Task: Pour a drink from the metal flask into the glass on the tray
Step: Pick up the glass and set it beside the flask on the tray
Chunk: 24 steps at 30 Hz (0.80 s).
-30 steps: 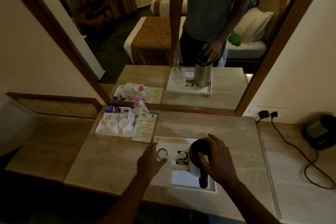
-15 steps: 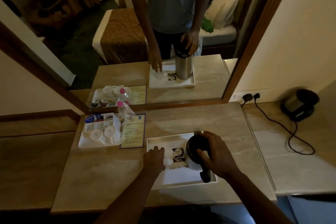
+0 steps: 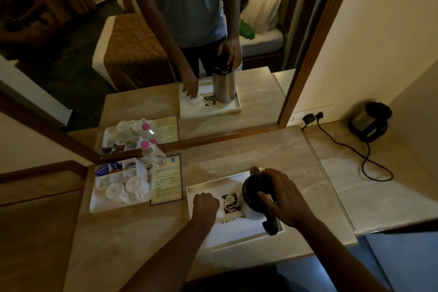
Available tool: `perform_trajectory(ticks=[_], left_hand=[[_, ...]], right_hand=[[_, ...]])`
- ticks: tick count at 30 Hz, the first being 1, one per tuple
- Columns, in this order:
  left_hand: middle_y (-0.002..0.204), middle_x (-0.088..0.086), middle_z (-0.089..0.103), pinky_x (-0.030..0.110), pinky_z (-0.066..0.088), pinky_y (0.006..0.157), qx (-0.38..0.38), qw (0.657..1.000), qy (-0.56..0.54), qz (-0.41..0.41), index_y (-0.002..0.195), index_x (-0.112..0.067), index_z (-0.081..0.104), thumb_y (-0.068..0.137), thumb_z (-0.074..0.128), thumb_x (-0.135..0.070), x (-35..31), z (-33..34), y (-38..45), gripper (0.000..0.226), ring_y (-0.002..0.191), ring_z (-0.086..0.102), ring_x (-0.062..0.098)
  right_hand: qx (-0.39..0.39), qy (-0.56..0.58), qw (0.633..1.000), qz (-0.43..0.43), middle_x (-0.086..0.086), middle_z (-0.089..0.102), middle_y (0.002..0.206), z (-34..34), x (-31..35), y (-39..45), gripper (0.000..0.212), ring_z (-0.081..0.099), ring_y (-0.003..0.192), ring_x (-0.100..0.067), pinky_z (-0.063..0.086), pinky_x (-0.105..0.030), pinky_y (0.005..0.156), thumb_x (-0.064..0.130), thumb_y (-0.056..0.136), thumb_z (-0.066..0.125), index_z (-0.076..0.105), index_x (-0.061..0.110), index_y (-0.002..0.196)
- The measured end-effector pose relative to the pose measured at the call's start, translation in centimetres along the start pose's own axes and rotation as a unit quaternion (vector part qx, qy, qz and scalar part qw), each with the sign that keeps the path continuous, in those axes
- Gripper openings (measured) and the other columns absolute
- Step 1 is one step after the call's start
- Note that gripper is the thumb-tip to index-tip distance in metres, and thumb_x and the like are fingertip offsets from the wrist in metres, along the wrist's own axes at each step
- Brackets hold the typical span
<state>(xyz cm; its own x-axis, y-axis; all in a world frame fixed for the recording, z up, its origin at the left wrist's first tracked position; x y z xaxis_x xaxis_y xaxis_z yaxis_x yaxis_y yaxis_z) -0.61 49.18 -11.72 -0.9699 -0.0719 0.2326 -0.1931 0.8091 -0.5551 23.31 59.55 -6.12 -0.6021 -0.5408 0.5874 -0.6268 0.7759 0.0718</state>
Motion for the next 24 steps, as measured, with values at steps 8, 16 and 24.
perform_trajectory(ticks=[8, 16, 24], left_hand=[[0.11, -0.005, 0.076, 0.028, 0.055, 0.082, -0.022, 0.869, -0.451, -0.203, 0.115, -0.023, 0.071, 0.077, 0.084, -0.058, 3.7, 2.0, -2.6, 0.053, 0.1, 0.073, 0.016], [0.112, 0.018, 0.078, 0.03, 0.049, 0.067, 0.01, 0.461, -0.84, -0.285, 0.114, -0.005, 0.073, 0.093, 0.077, -0.039, 3.5, 5.2, -4.0, 0.04, 0.078, 0.065, 0.018], [0.137, 0.014, 0.061, 0.051, 0.058, 0.103, -0.037, 0.552, -0.803, -0.222, 0.141, -0.01, 0.059, 0.082, 0.087, -0.006, 3.3, 5.0, -3.6, 0.065, 0.125, 0.063, 0.035]], right_hand=[[0.001, 0.009, 1.0, 0.005, 0.009, 0.05, 0.143, 0.1, -0.3, 0.3, 0.065, 0.047, 0.121, -0.005, 0.041, -0.027, 0.097, 0.058, 0.09, 0.06, 0.038, 0.031, 0.145], [0.014, 0.007, 1.0, -0.001, 0.015, 0.049, 0.139, 0.1, -0.2, 0.4, 0.065, 0.039, 0.114, 0.006, 0.037, -0.022, 0.093, 0.066, 0.09, 0.057, 0.037, 0.036, 0.144], [0.025, 0.002, 1.0, 0.003, 0.015, 0.05, 0.138, -0.1, 0.0, 0.3, 0.072, 0.04, 0.116, 0.005, 0.041, -0.026, 0.096, 0.076, 0.087, 0.051, 0.037, 0.036, 0.145]])
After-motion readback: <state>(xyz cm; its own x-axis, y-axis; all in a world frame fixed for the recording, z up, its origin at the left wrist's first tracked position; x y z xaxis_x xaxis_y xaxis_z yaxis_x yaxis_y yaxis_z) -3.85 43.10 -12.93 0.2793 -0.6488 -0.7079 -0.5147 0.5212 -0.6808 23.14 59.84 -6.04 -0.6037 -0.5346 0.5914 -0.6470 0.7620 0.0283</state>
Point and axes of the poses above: each hand's wrist, its own y-axis towards the middle knuckle, its own z-axis out of the palm, x = y × z, the point moved 1 cm from there along y, towards the middle knuckle
